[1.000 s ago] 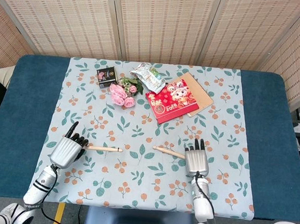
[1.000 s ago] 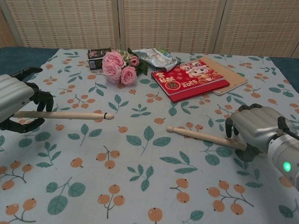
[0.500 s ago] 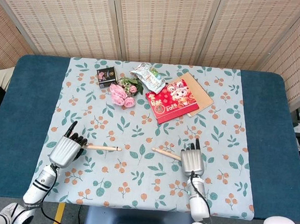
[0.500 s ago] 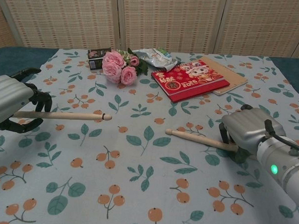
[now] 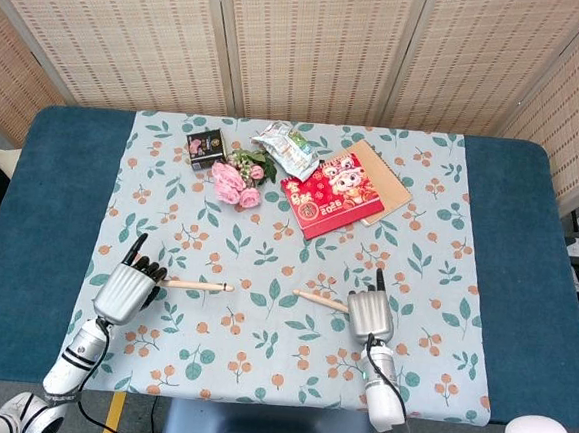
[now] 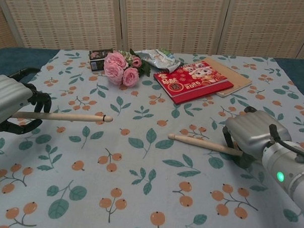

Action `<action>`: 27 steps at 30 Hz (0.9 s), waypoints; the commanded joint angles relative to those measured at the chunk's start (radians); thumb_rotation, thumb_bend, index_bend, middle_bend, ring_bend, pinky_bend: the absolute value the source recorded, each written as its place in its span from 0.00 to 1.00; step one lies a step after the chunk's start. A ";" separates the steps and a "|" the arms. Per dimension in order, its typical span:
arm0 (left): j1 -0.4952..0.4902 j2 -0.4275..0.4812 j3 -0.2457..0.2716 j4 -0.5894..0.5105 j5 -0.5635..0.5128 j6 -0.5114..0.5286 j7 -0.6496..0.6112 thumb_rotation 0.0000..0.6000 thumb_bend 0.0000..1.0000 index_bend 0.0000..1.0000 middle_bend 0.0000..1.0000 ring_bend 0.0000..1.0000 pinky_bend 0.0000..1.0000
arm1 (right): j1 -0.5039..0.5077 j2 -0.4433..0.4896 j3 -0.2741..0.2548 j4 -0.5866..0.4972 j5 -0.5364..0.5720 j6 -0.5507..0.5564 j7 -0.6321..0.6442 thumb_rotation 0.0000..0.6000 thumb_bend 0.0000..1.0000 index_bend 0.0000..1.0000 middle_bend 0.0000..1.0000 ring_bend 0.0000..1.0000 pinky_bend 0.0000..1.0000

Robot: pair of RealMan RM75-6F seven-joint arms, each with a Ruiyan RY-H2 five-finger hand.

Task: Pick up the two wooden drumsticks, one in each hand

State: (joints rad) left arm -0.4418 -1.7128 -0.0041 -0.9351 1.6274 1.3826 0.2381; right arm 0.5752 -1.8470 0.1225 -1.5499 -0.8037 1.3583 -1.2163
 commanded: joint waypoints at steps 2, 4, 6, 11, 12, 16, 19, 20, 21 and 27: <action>0.001 0.003 0.001 -0.005 -0.003 -0.007 0.003 1.00 0.54 0.85 0.87 0.44 0.07 | 0.000 0.003 -0.008 0.010 0.017 -0.007 -0.006 1.00 0.35 0.88 0.70 0.40 0.00; 0.001 0.004 0.001 -0.008 -0.005 -0.008 0.002 1.00 0.54 0.85 0.87 0.44 0.07 | 0.000 0.005 -0.010 0.012 0.016 -0.011 0.001 1.00 0.36 0.90 0.72 0.41 0.00; 0.002 0.006 0.001 -0.011 -0.006 -0.010 0.002 1.00 0.54 0.85 0.88 0.44 0.07 | -0.002 0.007 -0.013 0.016 0.008 -0.015 0.017 1.00 0.38 0.93 0.74 0.43 0.00; -0.004 0.023 -0.021 -0.051 -0.031 -0.026 -0.023 1.00 0.54 0.86 0.88 0.45 0.07 | -0.022 0.058 -0.045 -0.001 -0.085 -0.026 0.129 1.00 0.40 0.96 0.77 0.48 0.00; -0.007 0.027 -0.027 -0.063 -0.037 -0.030 -0.029 1.00 0.54 0.86 0.88 0.46 0.07 | -0.024 0.070 -0.049 -0.013 -0.102 -0.026 0.145 1.00 0.40 0.96 0.77 0.48 0.00; -0.021 0.046 -0.063 -0.109 -0.062 -0.036 -0.025 1.00 0.54 0.86 0.88 0.46 0.08 | -0.033 0.126 -0.060 -0.095 -0.185 -0.012 0.205 1.00 0.40 0.96 0.77 0.48 0.00; -0.032 0.063 -0.088 -0.141 -0.083 -0.046 -0.016 1.00 0.54 0.86 0.88 0.46 0.08 | -0.041 0.163 -0.064 -0.154 -0.241 -0.003 0.256 1.00 0.40 0.96 0.77 0.48 0.00; -0.036 0.072 -0.100 -0.157 -0.095 -0.053 -0.017 1.00 0.54 0.86 0.88 0.46 0.08 | -0.045 0.178 -0.065 -0.179 -0.266 -0.001 0.286 1.00 0.40 0.96 0.77 0.48 0.00; -0.040 0.078 -0.110 -0.171 -0.107 -0.060 -0.020 1.00 0.54 0.86 0.88 0.47 0.08 | -0.048 0.187 -0.064 -0.195 -0.285 0.001 0.308 1.00 0.40 0.96 0.77 0.48 0.00; -0.067 0.114 -0.172 -0.306 -0.206 -0.151 -0.101 1.00 0.54 0.87 0.89 0.48 0.09 | -0.041 0.177 -0.053 -0.225 -0.381 -0.010 0.400 1.00 0.40 0.96 0.77 0.48 0.00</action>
State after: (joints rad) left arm -0.4945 -1.6149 -0.1517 -1.1955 1.4572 1.2687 0.1702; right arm 0.5325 -1.6662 0.0643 -1.7604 -1.1628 1.3534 -0.8399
